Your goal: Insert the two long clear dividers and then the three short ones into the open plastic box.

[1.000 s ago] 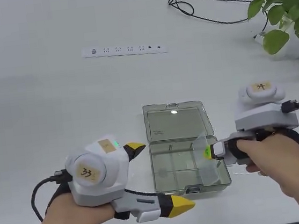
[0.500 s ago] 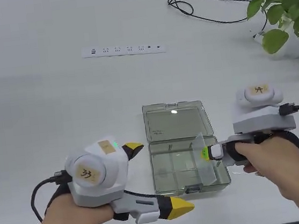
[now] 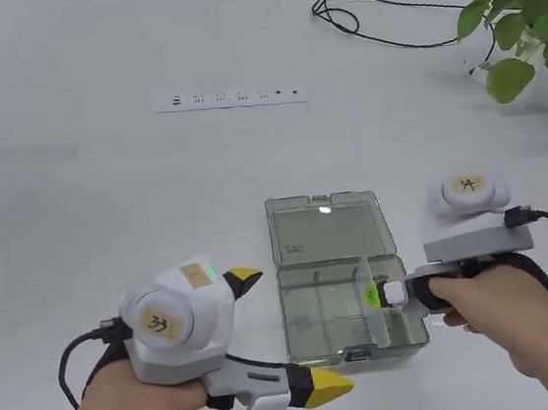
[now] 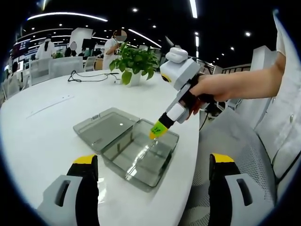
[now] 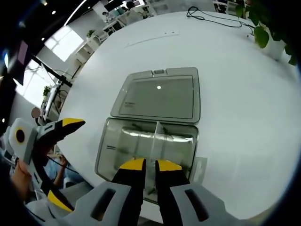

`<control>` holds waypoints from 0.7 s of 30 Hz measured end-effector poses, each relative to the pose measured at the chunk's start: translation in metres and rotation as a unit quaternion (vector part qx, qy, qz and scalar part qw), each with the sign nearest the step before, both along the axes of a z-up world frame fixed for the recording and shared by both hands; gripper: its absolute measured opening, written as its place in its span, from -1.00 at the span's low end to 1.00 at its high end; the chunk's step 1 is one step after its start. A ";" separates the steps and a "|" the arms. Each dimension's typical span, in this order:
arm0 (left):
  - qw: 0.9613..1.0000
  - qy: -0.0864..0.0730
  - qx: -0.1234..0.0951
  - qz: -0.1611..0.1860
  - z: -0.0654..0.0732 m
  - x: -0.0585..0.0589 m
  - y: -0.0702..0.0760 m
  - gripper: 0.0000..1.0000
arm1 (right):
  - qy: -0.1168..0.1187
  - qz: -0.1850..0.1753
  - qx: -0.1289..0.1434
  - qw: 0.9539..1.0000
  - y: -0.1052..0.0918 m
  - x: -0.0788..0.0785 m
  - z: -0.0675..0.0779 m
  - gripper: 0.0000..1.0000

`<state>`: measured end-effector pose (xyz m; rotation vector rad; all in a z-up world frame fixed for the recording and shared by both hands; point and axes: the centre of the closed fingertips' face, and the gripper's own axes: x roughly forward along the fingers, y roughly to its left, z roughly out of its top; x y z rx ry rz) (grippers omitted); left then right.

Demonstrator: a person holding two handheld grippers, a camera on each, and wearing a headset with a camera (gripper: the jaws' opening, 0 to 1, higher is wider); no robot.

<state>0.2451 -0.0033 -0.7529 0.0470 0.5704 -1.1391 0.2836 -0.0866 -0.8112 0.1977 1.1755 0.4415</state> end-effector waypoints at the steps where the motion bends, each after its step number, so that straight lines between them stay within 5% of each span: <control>1: 1.000 0.000 0.000 0.001 0.000 0.000 0.000 1.00 | 0.000 0.002 0.000 1.000 0.000 0.000 -0.001 -0.81; 21: 1.000 -0.006 0.005 0.021 0.007 0.000 0.006 1.00 | -0.010 0.018 0.032 0.999 0.002 -0.003 -0.009 -0.78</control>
